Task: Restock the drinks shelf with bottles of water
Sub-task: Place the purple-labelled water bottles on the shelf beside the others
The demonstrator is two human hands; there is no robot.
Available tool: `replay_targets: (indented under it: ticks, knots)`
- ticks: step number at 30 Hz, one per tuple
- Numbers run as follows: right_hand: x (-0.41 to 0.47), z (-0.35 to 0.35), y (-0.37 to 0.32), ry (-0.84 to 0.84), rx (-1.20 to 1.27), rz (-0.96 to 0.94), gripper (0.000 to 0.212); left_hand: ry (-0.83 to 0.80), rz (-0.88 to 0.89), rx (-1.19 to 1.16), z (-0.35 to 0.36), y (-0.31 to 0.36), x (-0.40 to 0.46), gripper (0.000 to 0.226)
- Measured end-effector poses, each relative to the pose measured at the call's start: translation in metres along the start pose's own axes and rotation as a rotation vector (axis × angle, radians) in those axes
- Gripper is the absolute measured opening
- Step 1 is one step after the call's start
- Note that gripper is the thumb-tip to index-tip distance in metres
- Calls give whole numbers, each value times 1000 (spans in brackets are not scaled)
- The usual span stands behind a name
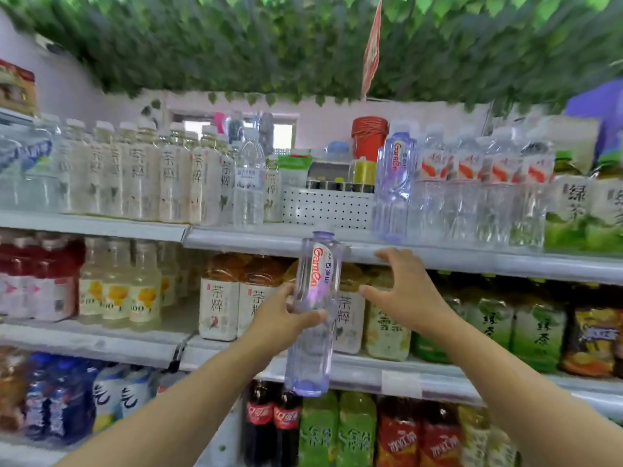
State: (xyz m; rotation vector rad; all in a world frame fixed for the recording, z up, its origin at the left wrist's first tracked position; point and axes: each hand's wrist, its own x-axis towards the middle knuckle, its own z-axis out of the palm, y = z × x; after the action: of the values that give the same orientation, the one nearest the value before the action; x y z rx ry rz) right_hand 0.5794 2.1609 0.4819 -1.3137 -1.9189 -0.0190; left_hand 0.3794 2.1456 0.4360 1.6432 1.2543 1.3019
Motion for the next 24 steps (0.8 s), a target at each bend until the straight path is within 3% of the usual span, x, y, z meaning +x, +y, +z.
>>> replay_targets:
  ticks: [2, 9, 16, 20, 24]
  knots:
    - [11, 0, -1, 19, -44, 1, 66, 19, 41, 0, -9, 20, 12, 35]
    - [53, 13, -6, 79, -173, 24, 66, 75, 167, -29, -45, 76, 82, 41]
    - [91, 32, -5, 155, -248, 81, 69, -6, 333, -113, -59, 134, 159, 30]
    - [106, 44, -6, 160, -294, 95, 70, -56, 378, -114, -59, 142, 198, 27]
    - [110, 53, -3, 178, -311, 99, 70, -74, 365, -79, -53, 128, 230, 40]
